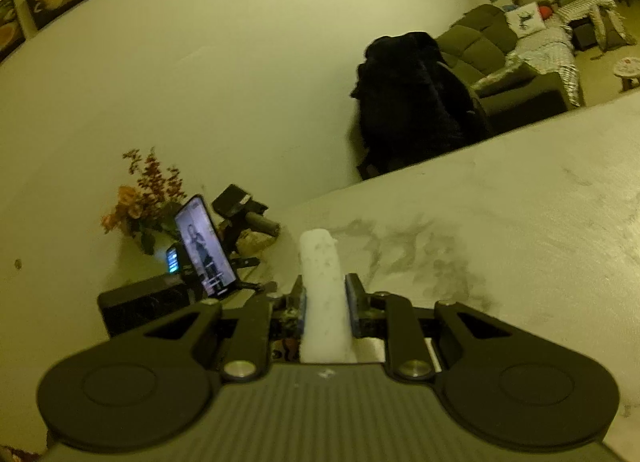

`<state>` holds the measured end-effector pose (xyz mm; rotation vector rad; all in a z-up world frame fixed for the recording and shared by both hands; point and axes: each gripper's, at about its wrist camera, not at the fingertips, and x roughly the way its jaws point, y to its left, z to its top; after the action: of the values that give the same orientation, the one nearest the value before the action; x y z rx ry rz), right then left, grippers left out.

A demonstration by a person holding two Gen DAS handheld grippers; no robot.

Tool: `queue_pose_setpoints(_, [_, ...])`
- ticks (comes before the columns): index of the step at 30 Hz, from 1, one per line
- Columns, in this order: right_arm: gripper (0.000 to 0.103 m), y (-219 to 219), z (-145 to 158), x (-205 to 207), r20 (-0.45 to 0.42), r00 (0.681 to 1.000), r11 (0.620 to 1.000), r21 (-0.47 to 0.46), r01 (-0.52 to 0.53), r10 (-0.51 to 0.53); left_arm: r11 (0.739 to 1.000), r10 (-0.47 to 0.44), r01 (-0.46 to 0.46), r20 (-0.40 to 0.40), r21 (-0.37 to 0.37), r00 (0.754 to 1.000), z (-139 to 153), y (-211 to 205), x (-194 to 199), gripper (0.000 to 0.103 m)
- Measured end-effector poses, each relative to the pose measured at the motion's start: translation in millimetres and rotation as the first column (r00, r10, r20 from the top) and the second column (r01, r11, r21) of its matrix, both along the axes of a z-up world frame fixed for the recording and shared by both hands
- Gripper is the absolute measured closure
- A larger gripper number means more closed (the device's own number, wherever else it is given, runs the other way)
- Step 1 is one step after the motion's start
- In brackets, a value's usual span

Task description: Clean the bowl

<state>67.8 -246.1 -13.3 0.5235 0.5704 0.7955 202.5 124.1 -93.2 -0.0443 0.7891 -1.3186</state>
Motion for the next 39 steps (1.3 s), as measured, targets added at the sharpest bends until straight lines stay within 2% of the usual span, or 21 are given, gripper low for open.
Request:
queue_pose_setpoints(8, [0.081, 0, 6, -6, 0.032, 0.992, 0.99, 0.063, -0.128, 0.126, 0.995, 0.038, -0.044, -0.068, -0.086, 0.997, -11, 16, -10, 0.037])
queue_pose_setpoints(15, [0.081, -6, 5, -5, 0.02, 0.993, 0.987, 0.105, -0.119, 0.117, 0.992, 0.026, -0.04, -0.122, -0.116, 0.992, -19, 20, -6, 0.037])
queue_pose_setpoints(21, [0.081, -16, 7, -3, 0.015, 0.993, 0.983, 0.142, -0.119, 0.118, 0.992, 0.025, -0.04, -0.126, -0.118, 0.992, -21, 22, -6, 0.037])
queue_pose_setpoints(27, [0.081, -14, 5, 1, -0.005, 0.992, 0.985, 0.117, -0.123, 0.125, 0.992, 0.025, -0.04, -0.128, -0.12, 0.991, -25, 27, -6, 0.037])
queue_pose_setpoints(33, [0.085, 1, -9, 10, -0.082, 0.992, 0.996, 0.011, -0.093, 0.093, 0.992, 0.025, -0.041, -0.131, -0.123, 0.991, -25, 30, -4, 0.037])
queue_pose_setpoints(39, [0.085, -3, -2, 4, -0.022, 0.995, 0.995, 0.04, -0.092, 0.093, 0.991, 0.025, -0.042, -0.134, -0.125, 0.991, -28, 32, -2, 0.037])
